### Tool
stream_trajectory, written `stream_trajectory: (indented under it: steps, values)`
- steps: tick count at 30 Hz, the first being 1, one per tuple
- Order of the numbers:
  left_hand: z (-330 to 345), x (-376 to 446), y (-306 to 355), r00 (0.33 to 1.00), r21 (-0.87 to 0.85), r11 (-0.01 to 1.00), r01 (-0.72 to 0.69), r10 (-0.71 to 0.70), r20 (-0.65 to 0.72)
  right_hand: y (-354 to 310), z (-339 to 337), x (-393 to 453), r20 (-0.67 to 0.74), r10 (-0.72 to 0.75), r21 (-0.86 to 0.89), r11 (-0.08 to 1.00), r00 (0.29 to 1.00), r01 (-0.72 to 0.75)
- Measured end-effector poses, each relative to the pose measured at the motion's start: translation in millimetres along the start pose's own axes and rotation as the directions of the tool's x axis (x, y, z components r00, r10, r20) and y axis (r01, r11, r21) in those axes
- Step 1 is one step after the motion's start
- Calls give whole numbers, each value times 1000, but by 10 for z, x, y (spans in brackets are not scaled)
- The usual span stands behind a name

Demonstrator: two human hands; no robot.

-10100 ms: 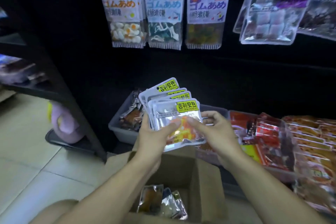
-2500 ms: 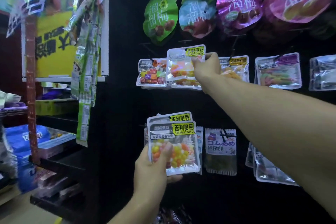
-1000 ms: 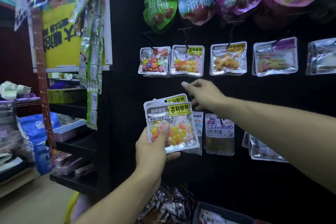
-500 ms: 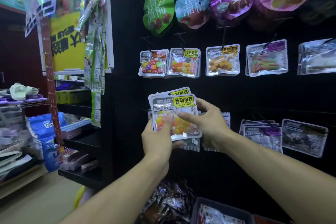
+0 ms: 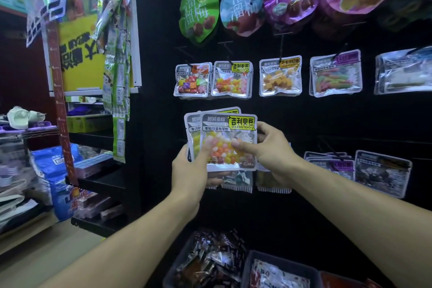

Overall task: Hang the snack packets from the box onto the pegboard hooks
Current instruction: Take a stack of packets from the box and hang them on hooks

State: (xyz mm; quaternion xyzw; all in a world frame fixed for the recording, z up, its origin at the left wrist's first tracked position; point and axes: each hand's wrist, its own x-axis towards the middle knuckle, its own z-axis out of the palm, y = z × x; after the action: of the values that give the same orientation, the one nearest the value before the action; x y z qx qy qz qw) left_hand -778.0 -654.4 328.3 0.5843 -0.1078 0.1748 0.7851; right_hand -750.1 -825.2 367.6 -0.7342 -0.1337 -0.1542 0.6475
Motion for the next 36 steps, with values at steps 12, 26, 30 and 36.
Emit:
stream_trajectory:
  steps: [12,26,30,36]
  values:
    - [-159,74,8,999,20,999,36,-35,-39,-73,-31,34,107,98,-88,992,989,-88]
    - [-268,125,-35,1000,126,992,12,-12,4,-566,15,819,-198,-236,-205,959,951,195]
    - [-260,172,-77,999,152,988,-27,19,49,-713,149,1201,-301,-348,-280,922,888,266]
    - [-335,238,-186,997,102,995,-12,4,78,-761,232,1682,-411,-359,-290,923,838,253]
